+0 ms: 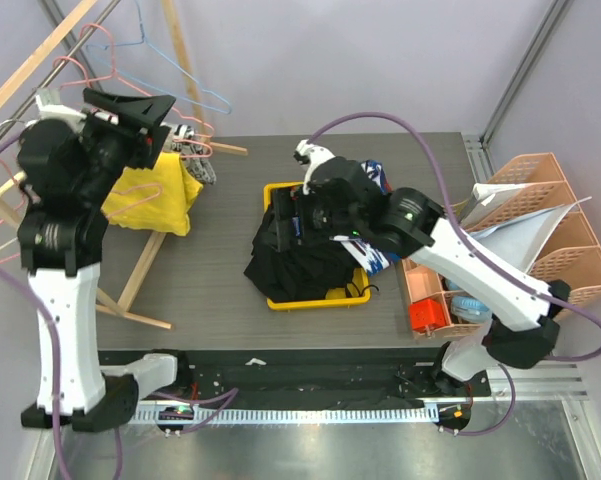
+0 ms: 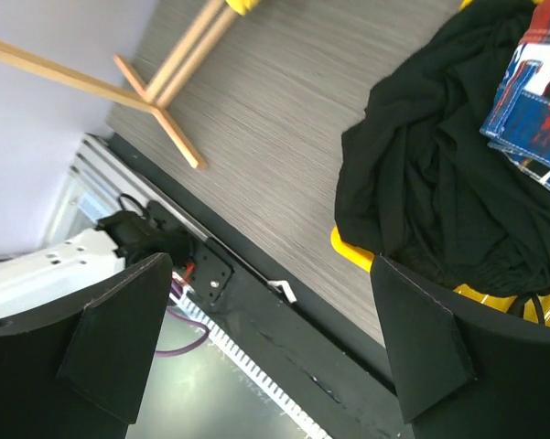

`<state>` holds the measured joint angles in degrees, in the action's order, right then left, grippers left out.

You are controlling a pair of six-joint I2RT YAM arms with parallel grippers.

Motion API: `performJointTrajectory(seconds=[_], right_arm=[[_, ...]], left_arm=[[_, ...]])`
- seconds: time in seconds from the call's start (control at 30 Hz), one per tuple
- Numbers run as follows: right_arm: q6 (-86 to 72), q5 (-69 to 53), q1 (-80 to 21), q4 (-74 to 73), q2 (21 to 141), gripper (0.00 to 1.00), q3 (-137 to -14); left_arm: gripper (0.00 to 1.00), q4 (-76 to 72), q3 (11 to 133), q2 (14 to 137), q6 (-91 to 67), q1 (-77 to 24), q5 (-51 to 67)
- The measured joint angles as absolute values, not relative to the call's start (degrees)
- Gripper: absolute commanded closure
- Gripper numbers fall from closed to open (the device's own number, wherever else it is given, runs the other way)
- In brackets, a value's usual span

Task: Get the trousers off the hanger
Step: Hang the hanger back to the clothesline with the left arm, then grab a hanger with trousers on it with the left arm

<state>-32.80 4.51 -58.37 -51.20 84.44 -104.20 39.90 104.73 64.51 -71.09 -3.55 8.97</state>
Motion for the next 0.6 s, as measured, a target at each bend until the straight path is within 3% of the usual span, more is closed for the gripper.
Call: performJointTrajectory(seconds=[0.23, 0.6], right_arm=[[-30.8, 6.7, -57.2, -53.8, 94.2, 0.06, -112.7], [-26.5, 0.9, -49.6, -48.9, 104.7, 0.06, -123.3]], left_arm=[[0.41, 46.4, 111.3, 75.1, -66.5, -3.6, 1.7], [0.37, 56.4, 120.3, 73.8, -62.6, -4.1, -17.2]])
